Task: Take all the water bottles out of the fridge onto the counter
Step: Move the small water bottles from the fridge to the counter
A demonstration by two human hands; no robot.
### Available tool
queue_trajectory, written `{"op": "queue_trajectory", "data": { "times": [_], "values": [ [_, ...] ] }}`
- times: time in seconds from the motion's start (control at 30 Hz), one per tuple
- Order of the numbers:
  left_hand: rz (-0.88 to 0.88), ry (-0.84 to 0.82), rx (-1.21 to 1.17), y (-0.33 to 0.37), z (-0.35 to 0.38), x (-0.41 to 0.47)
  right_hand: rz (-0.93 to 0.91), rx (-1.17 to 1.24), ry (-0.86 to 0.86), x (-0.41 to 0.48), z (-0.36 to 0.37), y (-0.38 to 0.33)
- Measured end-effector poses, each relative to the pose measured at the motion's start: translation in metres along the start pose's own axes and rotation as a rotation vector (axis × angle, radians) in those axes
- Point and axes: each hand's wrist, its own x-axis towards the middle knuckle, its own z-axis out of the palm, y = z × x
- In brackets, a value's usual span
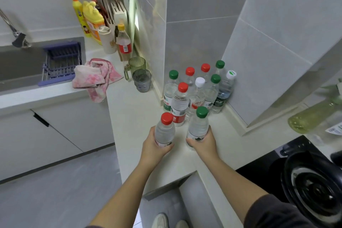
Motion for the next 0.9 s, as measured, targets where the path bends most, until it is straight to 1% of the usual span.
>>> {"op": "queue_trajectory", "data": {
  "times": [0.1,0.2,0.33,0.4,0.47,0.5,0.57,0.73,0.9],
  "values": [
    [0.010,-0.018,0.017,-0.003,0.001,0.004,-0.005,0.032,0.017,0.003,0.001,0.006],
    [0.036,-0.044,0.064,-0.003,-0.005,0.000,-0.014,0.035,-0.041,0.005,-0.005,0.005],
    [0.155,-0.062,0.172,0.022,-0.031,-0.003,-0.146,0.016,-0.143,0.005,-0.030,-0.026],
    [0.214,-0.116,0.254,0.044,-0.043,-0.001,-0.239,-0.045,-0.202,0.007,-0.046,-0.052],
    [0.245,-0.175,0.320,0.061,-0.050,0.004,-0.308,-0.200,-0.259,0.009,-0.057,-0.077],
    [0.248,-0.197,0.344,0.067,-0.051,0.006,-0.315,-0.261,-0.283,0.011,-0.061,-0.084],
    [0.235,-0.224,0.369,0.070,-0.048,0.009,-0.307,-0.305,-0.319,0.013,-0.063,-0.091],
    [0.250,-0.206,0.312,0.070,-0.031,0.014,-0.320,-0.316,-0.311,0.014,-0.063,-0.091],
    [0.289,-0.262,0.287,0.084,0.007,0.029,-0.297,-0.331,-0.263,0.027,-0.070,-0.091]
  ]
}}
